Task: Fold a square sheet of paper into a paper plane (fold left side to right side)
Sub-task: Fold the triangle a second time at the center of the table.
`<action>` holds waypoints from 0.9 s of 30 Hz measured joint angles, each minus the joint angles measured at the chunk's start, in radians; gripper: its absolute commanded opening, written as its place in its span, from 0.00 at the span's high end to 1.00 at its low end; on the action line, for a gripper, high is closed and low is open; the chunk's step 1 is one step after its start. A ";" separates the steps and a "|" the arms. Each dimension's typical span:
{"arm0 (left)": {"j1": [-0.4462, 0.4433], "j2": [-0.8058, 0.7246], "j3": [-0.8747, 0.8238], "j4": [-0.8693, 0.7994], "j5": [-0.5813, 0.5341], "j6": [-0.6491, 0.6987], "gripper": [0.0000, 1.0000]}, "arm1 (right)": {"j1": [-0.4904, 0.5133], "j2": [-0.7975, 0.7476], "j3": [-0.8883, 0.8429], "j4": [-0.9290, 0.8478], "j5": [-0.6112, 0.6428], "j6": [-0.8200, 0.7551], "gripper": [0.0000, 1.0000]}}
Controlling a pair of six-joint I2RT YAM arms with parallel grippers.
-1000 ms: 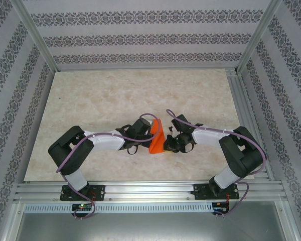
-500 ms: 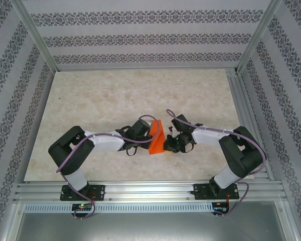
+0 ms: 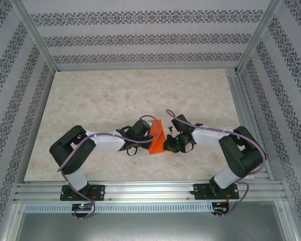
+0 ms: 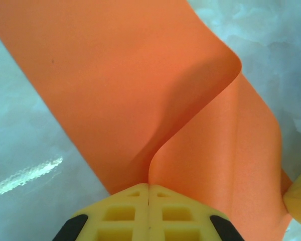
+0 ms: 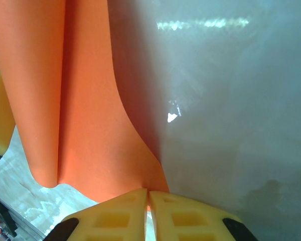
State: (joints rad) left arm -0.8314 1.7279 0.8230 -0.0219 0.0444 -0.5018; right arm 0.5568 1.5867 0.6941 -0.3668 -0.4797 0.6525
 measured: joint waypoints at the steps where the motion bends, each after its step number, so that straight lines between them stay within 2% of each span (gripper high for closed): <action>1: 0.000 0.000 0.000 0.003 0.003 0.000 0.99 | 0.000 0.000 0.000 0.000 0.000 0.000 0.87; 27: 0.000 0.012 0.002 0.010 -0.016 0.000 1.00 | 0.006 0.002 0.008 -0.008 0.004 0.000 0.86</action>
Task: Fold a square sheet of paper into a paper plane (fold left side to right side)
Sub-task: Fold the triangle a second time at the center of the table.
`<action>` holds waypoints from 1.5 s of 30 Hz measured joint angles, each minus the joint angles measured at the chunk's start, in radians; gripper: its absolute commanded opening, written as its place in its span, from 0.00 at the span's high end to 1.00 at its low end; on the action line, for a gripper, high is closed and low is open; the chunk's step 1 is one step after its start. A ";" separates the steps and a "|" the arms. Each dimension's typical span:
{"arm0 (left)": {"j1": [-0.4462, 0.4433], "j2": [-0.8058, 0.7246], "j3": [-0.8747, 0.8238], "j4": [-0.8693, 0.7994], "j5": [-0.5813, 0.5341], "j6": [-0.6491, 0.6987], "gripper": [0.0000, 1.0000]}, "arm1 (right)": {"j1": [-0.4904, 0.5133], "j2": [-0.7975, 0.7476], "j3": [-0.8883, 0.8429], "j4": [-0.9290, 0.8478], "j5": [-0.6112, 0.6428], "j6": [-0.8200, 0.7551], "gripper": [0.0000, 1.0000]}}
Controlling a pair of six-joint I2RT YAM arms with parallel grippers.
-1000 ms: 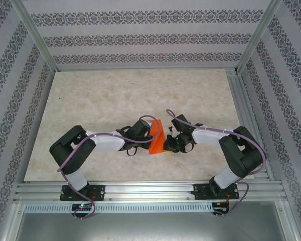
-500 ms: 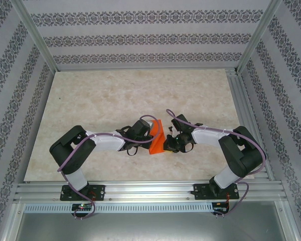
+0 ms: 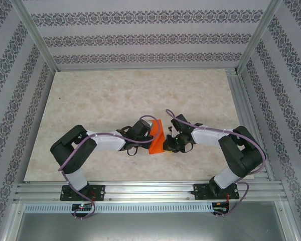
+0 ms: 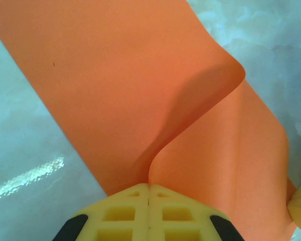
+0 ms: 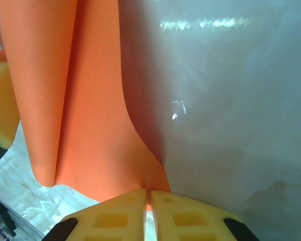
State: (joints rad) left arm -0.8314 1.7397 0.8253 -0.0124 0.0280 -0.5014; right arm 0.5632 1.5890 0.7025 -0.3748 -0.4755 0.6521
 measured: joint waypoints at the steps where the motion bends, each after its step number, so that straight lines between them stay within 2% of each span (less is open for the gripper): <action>1: 0.000 0.002 0.001 0.000 0.000 0.000 1.00 | 0.000 0.000 0.000 0.000 0.000 0.000 0.85; 5: 0.000 0.004 0.005 -0.003 -0.003 0.000 1.00 | 0.000 -0.002 0.001 0.000 -0.002 -0.003 0.83; 7: 0.000 0.005 0.006 -0.003 -0.003 0.000 1.00 | -0.001 -0.009 0.001 0.002 -0.007 -0.002 0.78; 11: 0.000 0.008 0.010 -0.003 -0.003 0.000 1.00 | -0.027 -0.050 -0.001 -0.010 -0.019 -0.007 0.75; 17: 0.000 0.009 0.011 -0.003 -0.003 0.000 1.00 | -0.088 -0.131 -0.011 0.080 -0.066 0.047 0.79; 21: 0.000 0.009 0.011 -0.003 -0.003 0.000 1.00 | -0.072 -0.071 -0.010 0.178 -0.093 0.095 0.81; 27: 0.000 0.009 0.011 -0.003 -0.003 0.000 1.00 | -0.039 0.027 0.034 0.231 -0.103 0.122 0.82; 45: 0.000 0.009 0.011 -0.003 -0.011 0.000 1.00 | -0.015 0.085 0.057 0.283 -0.106 0.137 0.82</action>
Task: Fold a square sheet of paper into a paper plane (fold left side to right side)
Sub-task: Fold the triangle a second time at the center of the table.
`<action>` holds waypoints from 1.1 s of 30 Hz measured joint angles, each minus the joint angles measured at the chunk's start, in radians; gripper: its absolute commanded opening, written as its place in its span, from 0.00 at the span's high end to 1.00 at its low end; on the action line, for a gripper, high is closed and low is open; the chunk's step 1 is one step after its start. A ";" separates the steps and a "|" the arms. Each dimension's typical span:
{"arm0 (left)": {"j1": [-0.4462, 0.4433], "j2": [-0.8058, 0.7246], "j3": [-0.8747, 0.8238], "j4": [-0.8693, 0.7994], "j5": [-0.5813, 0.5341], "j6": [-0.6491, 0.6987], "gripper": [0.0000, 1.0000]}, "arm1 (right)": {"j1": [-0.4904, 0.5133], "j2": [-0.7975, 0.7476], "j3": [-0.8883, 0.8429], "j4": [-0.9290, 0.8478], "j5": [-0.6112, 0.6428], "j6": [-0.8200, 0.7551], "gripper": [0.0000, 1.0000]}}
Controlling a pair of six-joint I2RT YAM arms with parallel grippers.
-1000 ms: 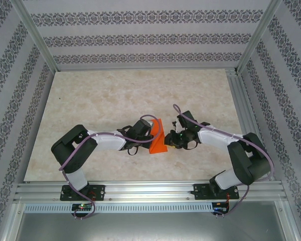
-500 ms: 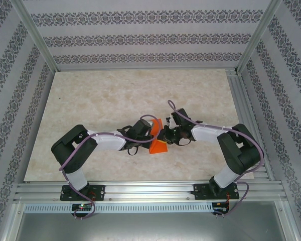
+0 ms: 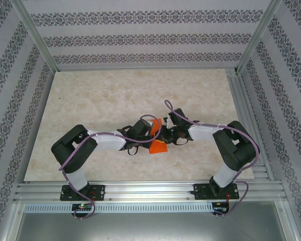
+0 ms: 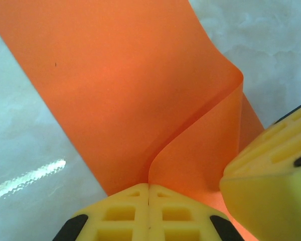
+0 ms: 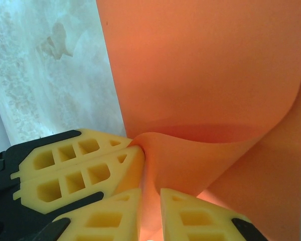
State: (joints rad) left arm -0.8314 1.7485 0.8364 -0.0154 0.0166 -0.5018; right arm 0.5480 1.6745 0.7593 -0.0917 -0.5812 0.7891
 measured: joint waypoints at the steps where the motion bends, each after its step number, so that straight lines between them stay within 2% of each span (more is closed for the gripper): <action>1: 0.000 0.000 0.000 0.000 -0.003 0.000 1.00 | 0.000 0.000 0.000 0.000 0.000 0.000 0.82; 31: 0.000 0.000 0.000 0.000 -0.036 -0.004 1.00 | 0.000 0.071 0.014 0.019 0.011 -0.004 0.82; 33: 0.000 0.000 0.000 0.000 -0.036 -0.005 0.91 | 0.000 0.072 0.018 0.011 0.013 -0.005 0.82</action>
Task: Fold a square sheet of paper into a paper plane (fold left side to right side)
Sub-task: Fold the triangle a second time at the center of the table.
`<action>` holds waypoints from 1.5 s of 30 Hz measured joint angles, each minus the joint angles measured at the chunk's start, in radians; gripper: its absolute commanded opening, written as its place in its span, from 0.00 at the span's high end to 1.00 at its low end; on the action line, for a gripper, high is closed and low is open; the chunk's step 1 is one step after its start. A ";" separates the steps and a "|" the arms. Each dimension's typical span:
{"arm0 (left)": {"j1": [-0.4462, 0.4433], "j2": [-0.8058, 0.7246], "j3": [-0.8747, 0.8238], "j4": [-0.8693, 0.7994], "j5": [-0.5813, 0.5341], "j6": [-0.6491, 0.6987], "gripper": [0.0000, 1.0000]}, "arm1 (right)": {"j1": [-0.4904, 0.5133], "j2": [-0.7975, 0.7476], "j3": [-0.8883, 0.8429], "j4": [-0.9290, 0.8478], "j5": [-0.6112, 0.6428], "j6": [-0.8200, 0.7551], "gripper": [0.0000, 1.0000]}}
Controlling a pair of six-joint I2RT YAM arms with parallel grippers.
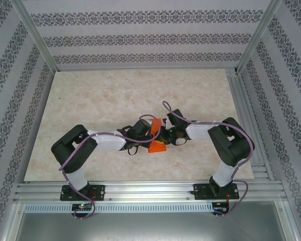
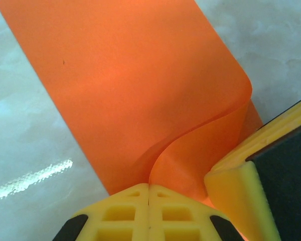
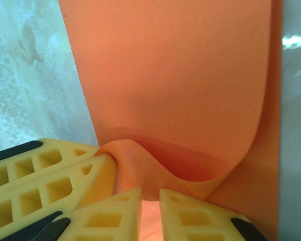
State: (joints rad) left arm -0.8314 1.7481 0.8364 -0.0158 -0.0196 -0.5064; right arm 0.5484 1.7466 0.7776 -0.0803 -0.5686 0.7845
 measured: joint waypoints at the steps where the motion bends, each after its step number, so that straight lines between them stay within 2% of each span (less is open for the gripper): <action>1: 0.000 -0.002 0.000 -0.002 0.000 0.000 0.87 | 0.000 0.001 0.003 -0.005 0.002 0.000 0.82; 9: 0.002 -0.115 -0.020 -0.057 -0.008 -0.026 0.71 | 0.002 0.004 0.013 -0.029 0.018 0.000 0.82; 15: 0.020 -0.269 -0.085 -0.062 0.019 -0.060 0.72 | 0.002 0.005 0.016 -0.034 0.018 0.000 0.82; 19: 0.020 -0.328 -0.166 -0.020 0.126 -0.111 0.73 | 0.002 0.005 0.019 -0.037 0.018 0.000 0.82; 24: 0.017 -0.294 -0.217 0.089 0.272 -0.204 0.75 | 0.002 0.006 0.019 -0.038 0.018 0.001 0.82; 29: 0.010 -0.186 -0.206 0.196 0.351 -0.275 0.78 | 0.002 0.006 0.019 -0.039 0.018 0.001 0.82; 45: 0.010 -0.066 -0.124 0.181 0.380 -0.298 0.80 | 0.006 0.006 0.024 -0.047 0.027 0.000 0.82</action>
State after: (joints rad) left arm -0.8211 1.6821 0.7128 0.1654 0.3607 -0.8047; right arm 0.5549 1.7523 0.8013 -0.1268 -0.5419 0.7845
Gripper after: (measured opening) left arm 0.206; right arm 0.180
